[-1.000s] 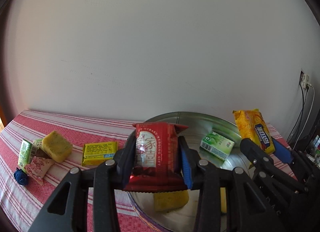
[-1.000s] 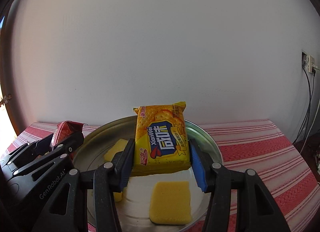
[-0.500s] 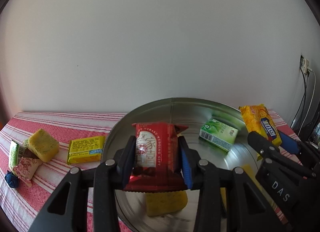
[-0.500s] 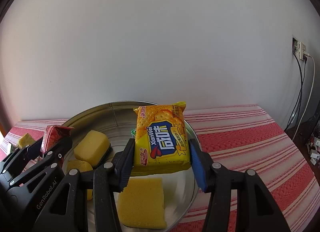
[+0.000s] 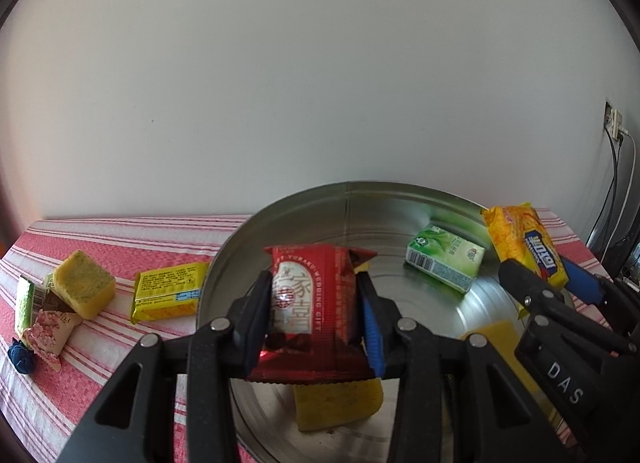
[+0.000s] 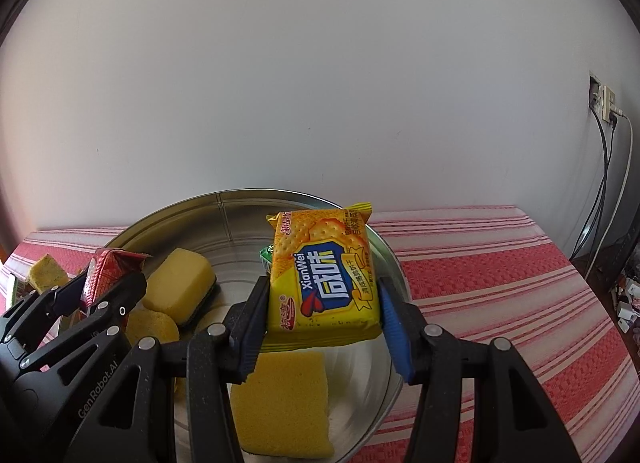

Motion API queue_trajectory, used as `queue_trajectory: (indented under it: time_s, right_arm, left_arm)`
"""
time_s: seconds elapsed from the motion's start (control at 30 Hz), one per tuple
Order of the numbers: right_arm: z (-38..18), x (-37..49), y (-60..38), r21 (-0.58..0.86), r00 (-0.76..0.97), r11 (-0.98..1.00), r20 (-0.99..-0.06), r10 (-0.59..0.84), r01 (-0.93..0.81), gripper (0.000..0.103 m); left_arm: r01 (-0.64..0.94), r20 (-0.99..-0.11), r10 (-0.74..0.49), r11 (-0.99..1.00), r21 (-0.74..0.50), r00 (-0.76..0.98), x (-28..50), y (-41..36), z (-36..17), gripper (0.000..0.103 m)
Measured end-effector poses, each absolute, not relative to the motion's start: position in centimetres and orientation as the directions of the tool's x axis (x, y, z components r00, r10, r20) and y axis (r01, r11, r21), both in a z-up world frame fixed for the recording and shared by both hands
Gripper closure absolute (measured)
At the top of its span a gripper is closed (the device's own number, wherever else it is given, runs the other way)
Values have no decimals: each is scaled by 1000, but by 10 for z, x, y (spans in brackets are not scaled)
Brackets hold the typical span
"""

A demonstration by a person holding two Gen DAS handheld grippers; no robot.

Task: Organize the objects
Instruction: 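Open both grippers to drop the red bag and yellow packet into the tin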

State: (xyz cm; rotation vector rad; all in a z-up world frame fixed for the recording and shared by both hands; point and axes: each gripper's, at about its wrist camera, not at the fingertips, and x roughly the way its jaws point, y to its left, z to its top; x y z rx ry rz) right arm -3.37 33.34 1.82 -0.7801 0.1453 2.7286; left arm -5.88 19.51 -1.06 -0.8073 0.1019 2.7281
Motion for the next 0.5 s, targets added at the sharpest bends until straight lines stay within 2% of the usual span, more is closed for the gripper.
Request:
queue_trajectory:
  time_s: [0.1, 0.2, 0.33, 0.43, 0.5]
  right_arm:
    - [16, -35, 334, 22, -805, -952, -540, 246, -306, 47]
    - [17, -34, 333, 23, -810, -951, -531, 249, -307, 46]
    - [21, -29, 338, 19, -809, -937, -511, 291, -349, 45]
    - [23, -26, 345, 77, -820, -932, -505, 269, -354, 31]
    - [25, -23, 346, 106, -834, -934, -491, 250, -342, 29]
  left_arm:
    - [-307, -545, 263, -952, -10, -796, -62, 199, -14, 58]
    - [-300, -518, 255, -954, 3, -817, -55, 198, -8, 29]
    - [-255, -458, 219, -967, 18, -862, -45, 188, 3, 0]
    - [-256, -444, 247, -966, -41, -861, -45, 178, 5, 0]
    - [-249, -436, 250, -967, -60, -864, -45, 173, 7, 0]
